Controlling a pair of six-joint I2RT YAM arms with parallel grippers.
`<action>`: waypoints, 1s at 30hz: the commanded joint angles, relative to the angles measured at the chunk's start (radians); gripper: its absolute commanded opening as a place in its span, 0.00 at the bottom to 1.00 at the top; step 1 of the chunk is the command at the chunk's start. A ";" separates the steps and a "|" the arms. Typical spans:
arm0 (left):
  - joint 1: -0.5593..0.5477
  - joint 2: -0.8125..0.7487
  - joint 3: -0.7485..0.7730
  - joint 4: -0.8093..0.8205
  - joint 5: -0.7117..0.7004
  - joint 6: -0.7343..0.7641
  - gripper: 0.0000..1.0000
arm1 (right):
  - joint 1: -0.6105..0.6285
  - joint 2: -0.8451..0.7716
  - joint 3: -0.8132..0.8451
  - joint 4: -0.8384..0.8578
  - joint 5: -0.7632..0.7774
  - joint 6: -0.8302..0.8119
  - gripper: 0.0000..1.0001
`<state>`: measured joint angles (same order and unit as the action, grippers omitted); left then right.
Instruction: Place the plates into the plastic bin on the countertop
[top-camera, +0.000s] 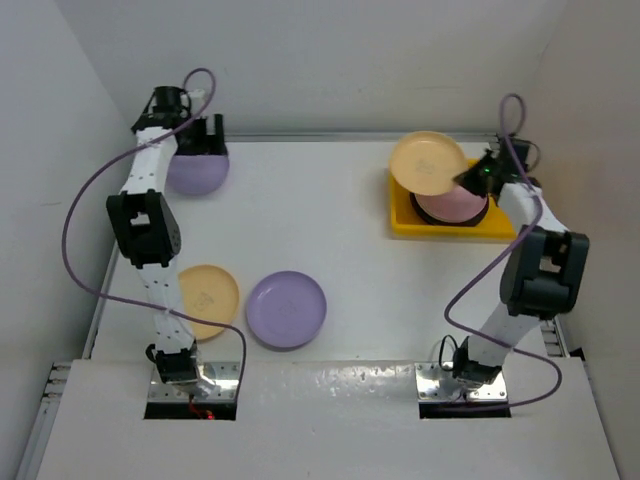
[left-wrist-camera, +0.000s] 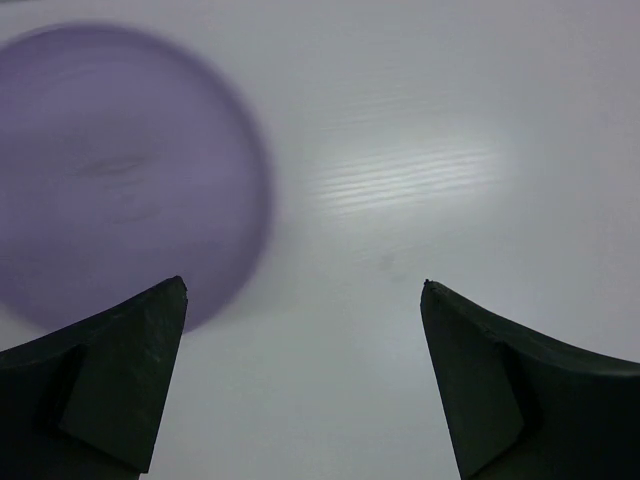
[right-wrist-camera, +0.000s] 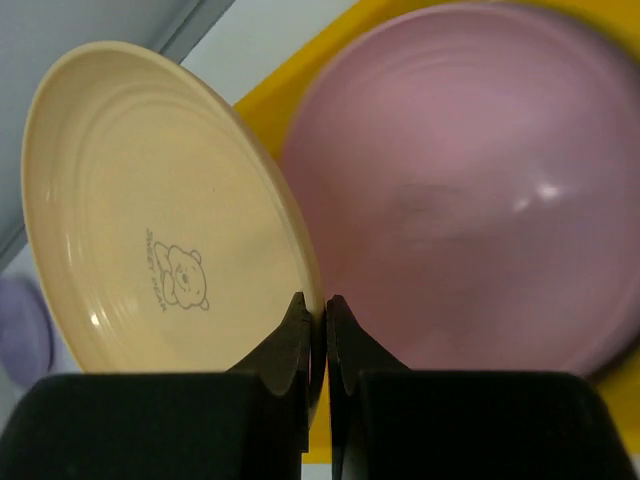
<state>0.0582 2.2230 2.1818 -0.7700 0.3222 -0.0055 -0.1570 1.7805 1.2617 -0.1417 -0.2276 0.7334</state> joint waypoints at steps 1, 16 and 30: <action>0.150 -0.063 -0.026 0.023 -0.193 -0.025 0.99 | -0.093 -0.110 -0.070 -0.053 0.076 -0.028 0.00; 0.327 0.064 -0.057 0.050 -0.272 -0.002 0.99 | -0.182 0.118 0.189 -0.256 0.212 -0.175 0.62; 0.327 0.283 0.033 0.113 -0.118 -0.030 0.94 | -0.076 -0.019 0.209 -0.265 0.336 -0.359 0.88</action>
<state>0.3798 2.4714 2.1593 -0.6811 0.1543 -0.0078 -0.2718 1.8626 1.4654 -0.4320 0.0643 0.4419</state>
